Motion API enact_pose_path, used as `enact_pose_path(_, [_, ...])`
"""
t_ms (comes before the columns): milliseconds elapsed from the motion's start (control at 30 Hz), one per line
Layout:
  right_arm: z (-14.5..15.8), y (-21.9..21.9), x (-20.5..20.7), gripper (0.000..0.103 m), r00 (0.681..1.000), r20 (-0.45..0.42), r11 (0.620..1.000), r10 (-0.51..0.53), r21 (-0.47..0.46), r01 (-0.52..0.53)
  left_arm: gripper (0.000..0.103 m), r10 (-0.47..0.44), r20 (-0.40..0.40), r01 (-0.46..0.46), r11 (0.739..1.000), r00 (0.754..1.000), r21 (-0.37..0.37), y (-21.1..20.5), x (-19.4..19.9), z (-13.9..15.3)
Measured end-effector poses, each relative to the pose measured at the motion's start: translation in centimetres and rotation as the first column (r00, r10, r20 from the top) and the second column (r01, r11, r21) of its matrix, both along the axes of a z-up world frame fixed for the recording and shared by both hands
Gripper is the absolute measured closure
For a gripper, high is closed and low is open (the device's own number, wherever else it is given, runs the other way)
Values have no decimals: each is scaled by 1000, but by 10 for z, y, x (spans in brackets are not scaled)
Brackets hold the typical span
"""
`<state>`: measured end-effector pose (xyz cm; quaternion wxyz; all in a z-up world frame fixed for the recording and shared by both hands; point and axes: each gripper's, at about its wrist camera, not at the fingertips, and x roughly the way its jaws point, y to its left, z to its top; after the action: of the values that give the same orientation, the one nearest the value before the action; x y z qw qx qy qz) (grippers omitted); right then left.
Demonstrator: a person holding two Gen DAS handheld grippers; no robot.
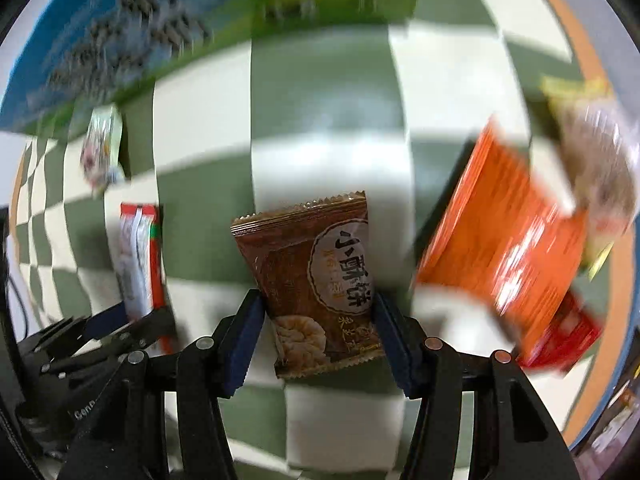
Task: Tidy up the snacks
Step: 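Carry both packets into the box and open both tools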
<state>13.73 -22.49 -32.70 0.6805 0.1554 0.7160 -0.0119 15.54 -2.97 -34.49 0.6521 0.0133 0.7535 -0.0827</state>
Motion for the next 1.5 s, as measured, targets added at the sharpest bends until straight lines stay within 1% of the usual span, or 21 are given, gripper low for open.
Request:
enact_pose_path(67, [-7, -1, -7, 39, 1000, -27, 1000, -8, 12, 9, 53, -7, -10, 7, 1000, 1000, -2, -3, -1, -4])
enact_pose_path(167, [-9, -9, -9, 37, 999, -22, 999, -34, 31, 35, 49, -28, -23, 28, 1000, 999, 8, -10, 1, -9])
enact_pose_path(333, [-9, -17, 0, 37, 1000, 2, 1000, -11, -12, 11, 47, -106, 49, 101, 991, 993, 90, -41, 7, -3])
enact_pose_path(367, [-5, -14, 6, 37, 1000, 4, 1000, -9, -18, 9, 47, -115, 63, 108, 989, 991, 102, -45, 6, -3])
enact_pose_path(467, [-12, 3, 4, 38, 1000, 20, 999, -5, -45, 6, 48, -110, 89, 100, 989, 990, 111, -52, 8, -1])
enact_pose_path(533, [-14, 11, 3, 43, 999, 33, 998, -7, -66, 9, 53, -93, 99, 83, 992, 991, 100, -58, 8, 1])
enact_pose_path(567, [-15, 24, 4, 44, 999, 43, 998, -8, -68, 11, 55, -85, 99, 76, 993, 991, 91, -52, 7, 3])
enact_pose_path(600, [-14, 23, 2, 44, 999, 49, 998, -10, -64, 13, 57, -73, 97, 65, 995, 993, 78, -44, 8, 5])
enact_pose_path(667, [-8, 20, -1, 44, 998, 59, 999, -14, -51, 17, 59, -45, 86, 41, 998, 995, 49, -27, 9, 8])
enact_pose_path(767, [1, 12, -5, 44, 997, 69, 999, -32, -24, 33, 60, 1, 69, -1, 1000, 998, 6, -17, 8, 17])
enact_pose_path(800, [12, -1, -10, 44, 997, 72, 999, -37, -15, 38, 61, 10, 69, -10, 1000, 998, -4, -12, 9, 20])
enact_pose_path(900, [28, -6, -11, 44, 995, 88, 998, -56, 22, 54, 61, 32, 82, -29, 999, 996, -34, 6, 20, 38])
enact_pose_path(1000, [48, -16, -5, 44, 992, 111, 996, -67, 58, 61, 61, 44, 111, -37, 997, 993, -65, 9, 21, 61])
enact_pose_path(1133, [81, -21, -5, 44, 984, 163, 991, -76, 117, 58, 61, 58, 167, -36, 991, 984, -132, 8, 30, 107])
enact_pose_path(1167, [95, -23, -2, 44, 979, 187, 989, -79, 137, 54, 61, 60, 185, -32, 988, 981, -150, 7, 30, 118])
enact_pose_path(1267, [133, -28, 7, 44, 965, 250, 985, -78, 167, 37, 61, 56, 234, -7, 979, 971, -206, -8, 53, 163])
enact_pose_path(1300, [151, -25, 12, 44, 960, 267, 984, -80, 176, 33, 61, 61, 247, -3, 973, 967, -231, -7, 60, 176])
enact_pose_path(1367, [170, -27, 26, 44, 950, 299, 981, -87, 189, 30, 61, 60, 273, 14, 965, 960, -262, -7, 81, 198])
enact_pose_path(1400, [183, -30, 36, 44, 942, 323, 980, -95, 199, 31, 61, 60, 287, 21, 963, 956, -270, -8, 91, 206])
enact_pose_path(1467, [204, -32, 65, 44, 927, 363, 984, -92, 176, 28, 61, 55, 319, 35, 962, 946, -271, -16, 119, 225])
enact_pose_path(1500, [211, -34, 75, 44, 921, 379, 986, -91, 164, 30, 61, 51, 334, 41, 963, 941, -265, -13, 131, 234])
